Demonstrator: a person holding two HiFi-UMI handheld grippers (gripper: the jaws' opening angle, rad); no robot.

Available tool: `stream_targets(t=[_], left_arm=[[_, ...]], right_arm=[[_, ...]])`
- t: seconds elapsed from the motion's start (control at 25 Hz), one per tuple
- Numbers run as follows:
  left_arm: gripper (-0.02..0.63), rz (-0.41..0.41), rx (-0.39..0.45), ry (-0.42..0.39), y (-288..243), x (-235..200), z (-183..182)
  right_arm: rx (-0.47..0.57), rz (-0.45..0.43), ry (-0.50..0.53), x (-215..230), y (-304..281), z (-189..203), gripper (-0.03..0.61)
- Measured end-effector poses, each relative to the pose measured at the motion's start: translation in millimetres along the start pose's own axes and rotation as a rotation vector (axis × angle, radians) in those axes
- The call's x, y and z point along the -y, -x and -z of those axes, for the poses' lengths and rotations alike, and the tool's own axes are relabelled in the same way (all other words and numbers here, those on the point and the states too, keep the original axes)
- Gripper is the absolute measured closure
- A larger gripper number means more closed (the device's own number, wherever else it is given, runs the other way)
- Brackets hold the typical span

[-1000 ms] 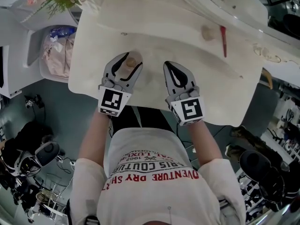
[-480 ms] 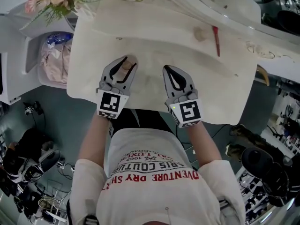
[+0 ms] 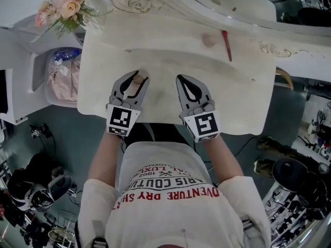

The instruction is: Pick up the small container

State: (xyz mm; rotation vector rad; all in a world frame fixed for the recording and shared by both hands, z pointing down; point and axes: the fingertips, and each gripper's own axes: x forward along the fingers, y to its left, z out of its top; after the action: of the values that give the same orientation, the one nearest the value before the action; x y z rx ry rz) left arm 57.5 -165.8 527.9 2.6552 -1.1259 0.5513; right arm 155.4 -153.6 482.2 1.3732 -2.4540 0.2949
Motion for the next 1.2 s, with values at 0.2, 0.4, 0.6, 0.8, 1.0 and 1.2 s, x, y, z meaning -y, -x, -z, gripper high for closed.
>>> stream_targets(t=[0.2, 0.4, 0.6, 0.8, 1.0, 1.2], left_arm=[[0.469, 0.020, 0.063, -0.057, 10, 9, -40], [0.469, 0.035, 0.126, -0.118, 26, 17, -85], [0.469, 0.045, 0.194, -0.138, 45, 26, -129], [0.469, 0.057, 0.264, -0.165, 59, 38, -170], [0.469, 0.069, 0.334, -0.164, 74, 39, -200], [0.469, 0.061, 0.361, -0.171, 90, 32, -213]], right_arm=[[0.042, 0.048, 0.014, 7, 12, -25, 0.580], [0.095, 0.079, 0.016, 13, 27, -52, 0.580], [0.142, 0.129, -0.014, 21, 53, -77, 0.580], [0.186, 0.174, 0.027, 28, 80, -100, 0.580], [0.225, 0.229, 0.053, 38, 101, -119, 0.580], [0.251, 0.267, 0.072, 45, 119, -129, 0.580]])
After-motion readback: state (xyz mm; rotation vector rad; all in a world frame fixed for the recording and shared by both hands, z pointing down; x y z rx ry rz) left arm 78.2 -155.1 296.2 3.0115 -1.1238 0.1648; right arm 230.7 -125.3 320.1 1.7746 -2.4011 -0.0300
